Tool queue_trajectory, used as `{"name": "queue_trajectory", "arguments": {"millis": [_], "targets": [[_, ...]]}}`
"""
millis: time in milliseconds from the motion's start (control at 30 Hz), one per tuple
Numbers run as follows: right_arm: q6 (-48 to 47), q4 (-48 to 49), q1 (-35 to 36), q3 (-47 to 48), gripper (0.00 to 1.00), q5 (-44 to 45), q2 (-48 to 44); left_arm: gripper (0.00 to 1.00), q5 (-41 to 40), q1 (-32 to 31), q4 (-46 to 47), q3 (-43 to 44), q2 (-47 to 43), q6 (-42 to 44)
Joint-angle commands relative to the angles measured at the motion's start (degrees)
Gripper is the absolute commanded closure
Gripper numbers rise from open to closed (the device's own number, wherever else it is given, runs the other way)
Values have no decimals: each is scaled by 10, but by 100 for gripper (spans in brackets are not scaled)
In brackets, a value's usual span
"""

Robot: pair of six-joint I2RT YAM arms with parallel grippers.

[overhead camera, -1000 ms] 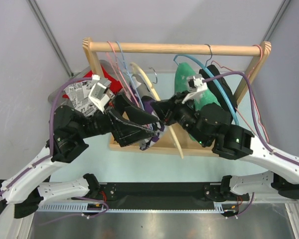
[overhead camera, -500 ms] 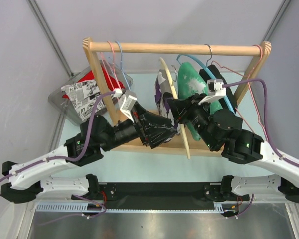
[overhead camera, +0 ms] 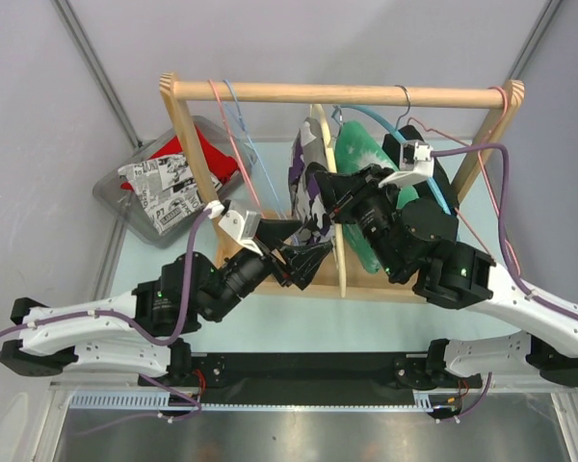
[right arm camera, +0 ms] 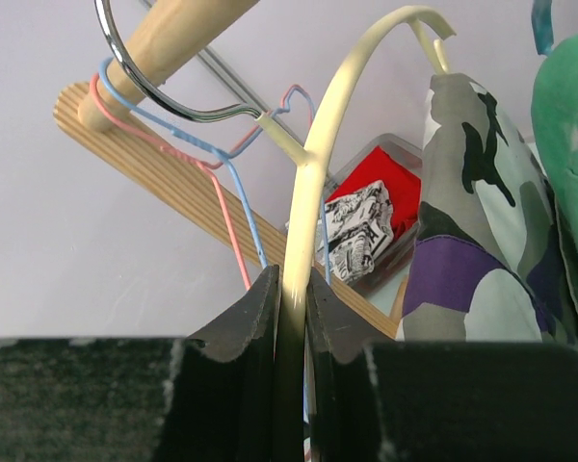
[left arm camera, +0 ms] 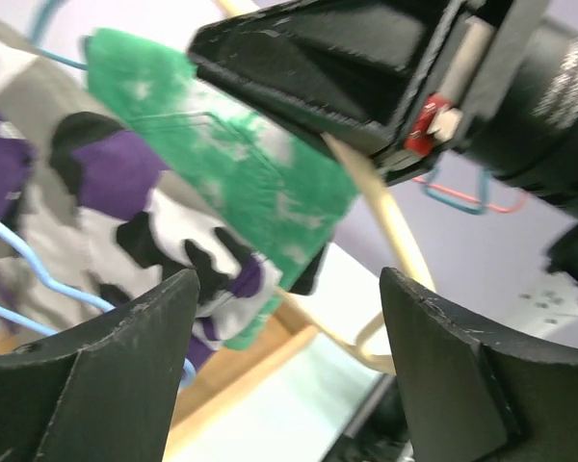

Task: Remove the trousers from the hanger

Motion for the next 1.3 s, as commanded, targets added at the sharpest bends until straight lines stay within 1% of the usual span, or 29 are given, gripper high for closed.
{"name": "queue_trajectory", "arguments": {"millis": [0, 133, 233, 267, 367, 433, 567, 633, 733, 800, 900, 933, 1067, 1100, 1167, 1200, 1267], "targets": [[16, 151, 3, 62, 100, 32, -20, 18, -67, -10, 25, -2, -4, 68], [29, 142, 4, 69, 100, 33, -22, 17, -57, -10, 28, -5, -3, 110], [52, 137, 4, 66, 100, 35, -27, 23, -17, -10, 18, 4, 7, 160], [58, 139, 4, 65, 100, 30, -31, 25, 9, -10, 10, 9, 7, 184], [71, 137, 5, 73, 100, 16, -30, 25, 41, -10, 4, 19, 8, 229], [81, 125, 6, 85, 100, 14, -28, 24, 45, -10, -4, 21, 8, 243], [87, 134, 5, 84, 100, 8, -25, 22, 61, -10, 3, 7, 6, 271], [88, 140, 6, 84, 100, 6, -24, 22, 52, -10, 4, 3, 11, 273], [91, 143, 7, 85, 100, 5, -20, 21, 10, -10, 3, 5, 23, 272], [94, 141, 8, 84, 100, 2, -22, 19, -3, -10, 1, 10, 33, 270], [96, 167, 8, 61, 100, -5, -31, 17, -26, -8, -11, 30, 58, 261], [96, 173, 9, 57, 100, -5, -32, 17, -35, -5, -30, 36, 69, 256], [97, 174, 8, 53, 100, -8, -34, 17, -29, 9, -40, 43, 82, 242], [99, 173, 9, 53, 100, -8, -35, 18, -24, 14, -45, 44, 82, 238], [101, 173, 8, 53, 100, -9, -36, 26, -16, 28, -48, 41, 79, 227], [100, 172, 8, 54, 100, -9, -36, 33, -16, 37, -49, 39, 76, 226], [101, 170, 9, 54, 100, -10, -38, 34, -3, 46, -49, 36, 72, 218]]}}
